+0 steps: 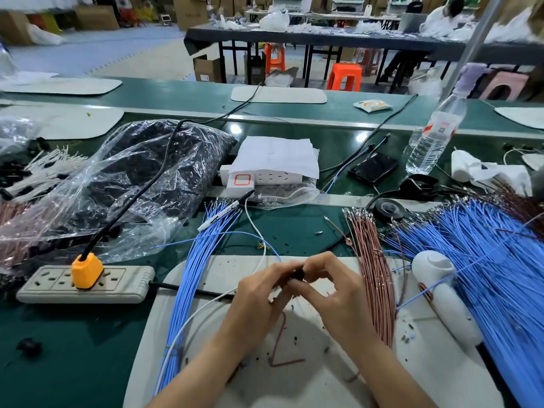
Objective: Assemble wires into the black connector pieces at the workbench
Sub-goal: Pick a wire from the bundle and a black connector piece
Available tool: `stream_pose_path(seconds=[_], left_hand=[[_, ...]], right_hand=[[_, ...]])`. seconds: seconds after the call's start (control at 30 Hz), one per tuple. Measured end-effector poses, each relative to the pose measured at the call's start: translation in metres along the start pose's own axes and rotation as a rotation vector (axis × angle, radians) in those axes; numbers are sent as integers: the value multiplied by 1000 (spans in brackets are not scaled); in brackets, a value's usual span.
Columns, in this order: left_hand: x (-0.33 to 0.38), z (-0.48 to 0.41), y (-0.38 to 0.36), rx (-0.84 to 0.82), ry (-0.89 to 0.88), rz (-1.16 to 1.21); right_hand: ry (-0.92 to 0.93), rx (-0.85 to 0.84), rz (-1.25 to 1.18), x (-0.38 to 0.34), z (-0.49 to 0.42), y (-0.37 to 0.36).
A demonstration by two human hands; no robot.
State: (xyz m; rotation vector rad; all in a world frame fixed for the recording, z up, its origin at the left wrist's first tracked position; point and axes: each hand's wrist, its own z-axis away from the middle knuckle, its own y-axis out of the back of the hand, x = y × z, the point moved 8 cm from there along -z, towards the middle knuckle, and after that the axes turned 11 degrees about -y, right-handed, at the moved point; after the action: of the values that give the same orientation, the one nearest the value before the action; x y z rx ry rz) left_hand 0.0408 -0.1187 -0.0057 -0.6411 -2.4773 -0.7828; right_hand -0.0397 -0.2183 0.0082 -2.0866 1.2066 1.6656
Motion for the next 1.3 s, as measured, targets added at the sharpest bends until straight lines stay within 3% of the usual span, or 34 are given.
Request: stream_pose_path(seconds=[0.07, 0.13, 0.2, 0.27, 0.5, 0.57, 0.63, 0.7, 0.77, 0.87, 1.03, 1.1, 1.3], left_hand=[[-2, 0, 2, 29, 17, -14], [-2, 0, 5, 61, 19, -38], [2, -1, 7, 76, -6, -40], [6, -2, 6, 64, -38, -50], [9, -1, 2, 30, -80, -77], [10, -1, 4, 40, -79, -78], [12, -1, 5, 32, -93, -82], [17, 0, 4, 26, -135, -125], [19, 0, 5, 45, -142, -144], [16, 0, 9, 83, -100, -138], [12, -2, 13, 126, -34, -170], [7, -3, 20, 174, 0, -223], [-7, 0, 45, 323, 131, -325]], right_hand=[[-28, 21, 30, 2, -6, 12], [-86, 180, 228, 15, -16, 38], [-258, 279, 604, 41, -25, 64], [-468, 216, 780, 72, -25, 74], [-528, 246, 774, 85, -29, 76], [-411, 318, 651, 67, -29, 78], [-216, 332, 323, 36, -26, 76], [-126, 159, -40, 14, -22, 58], [-173, -44, -156, 9, -17, 29], [-245, -248, -126, 16, -7, -5], [-355, -363, -201, 27, -5, -12], [-412, -435, -108, 34, -4, -12], [-627, -791, -103, 56, 10, -14]])
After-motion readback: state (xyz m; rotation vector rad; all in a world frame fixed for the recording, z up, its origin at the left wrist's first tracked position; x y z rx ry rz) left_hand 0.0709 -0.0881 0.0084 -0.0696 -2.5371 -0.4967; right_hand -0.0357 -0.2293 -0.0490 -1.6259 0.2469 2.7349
